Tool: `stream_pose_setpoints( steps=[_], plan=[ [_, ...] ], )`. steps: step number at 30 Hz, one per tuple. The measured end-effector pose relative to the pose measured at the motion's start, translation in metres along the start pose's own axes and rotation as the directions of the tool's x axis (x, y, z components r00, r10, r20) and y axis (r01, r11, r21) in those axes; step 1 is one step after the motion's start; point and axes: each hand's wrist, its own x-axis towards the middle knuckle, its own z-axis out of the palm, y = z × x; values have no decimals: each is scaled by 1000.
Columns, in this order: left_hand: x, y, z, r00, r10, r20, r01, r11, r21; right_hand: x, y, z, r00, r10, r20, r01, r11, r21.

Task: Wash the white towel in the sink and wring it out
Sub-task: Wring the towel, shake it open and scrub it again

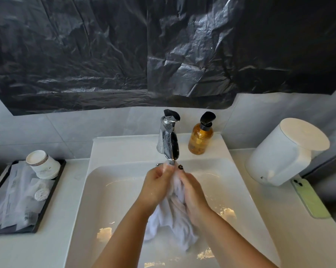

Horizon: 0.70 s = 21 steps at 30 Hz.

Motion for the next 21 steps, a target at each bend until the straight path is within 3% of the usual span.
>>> stream_pose_setpoints(
  steps=[4, 7, 11, 13, 15, 17, 18, 19, 21],
  plan=[
    [7, -6, 0, 1000, 31, -2, -31, 999, -27, 22, -20, -8, 953, -148, -264, 102, 978, -182],
    [8, -18, -15, 997, 59, 49, -65, 991, 116, 30, -39, -15, 951, -181, -249, 139, 974, -179],
    [3, -31, -37, 959, 11, 282, -49, 991, 128, 23, -56, -16, 965, -206, -159, 177, 967, -181],
    [5, -31, -51, 942, -39, 334, -48, 967, 249, 18, -63, -21, 973, -162, -163, 154, 986, -57],
    [9, -34, -62, 944, -86, 319, -73, 887, 456, 29, -59, -18, 963, -45, -264, 59, 997, 46],
    [9, -36, -62, 973, -69, 219, -60, 845, 532, 23, -49, -15, 915, -34, -402, 4, 997, -75],
    [6, -34, -58, 987, -57, 153, -22, 882, 470, 26, -41, -14, 856, -13, -516, -62, 990, -128],
    [4, -30, -52, 994, -64, 83, 31, 940, 340, 28, -38, -9, 847, -43, -530, -67, 980, -187],
    [-1, -16, -38, 990, -126, 56, 126, 992, 4, 22, -21, -8, 969, -32, -244, -10, 986, -168]
  ],
)
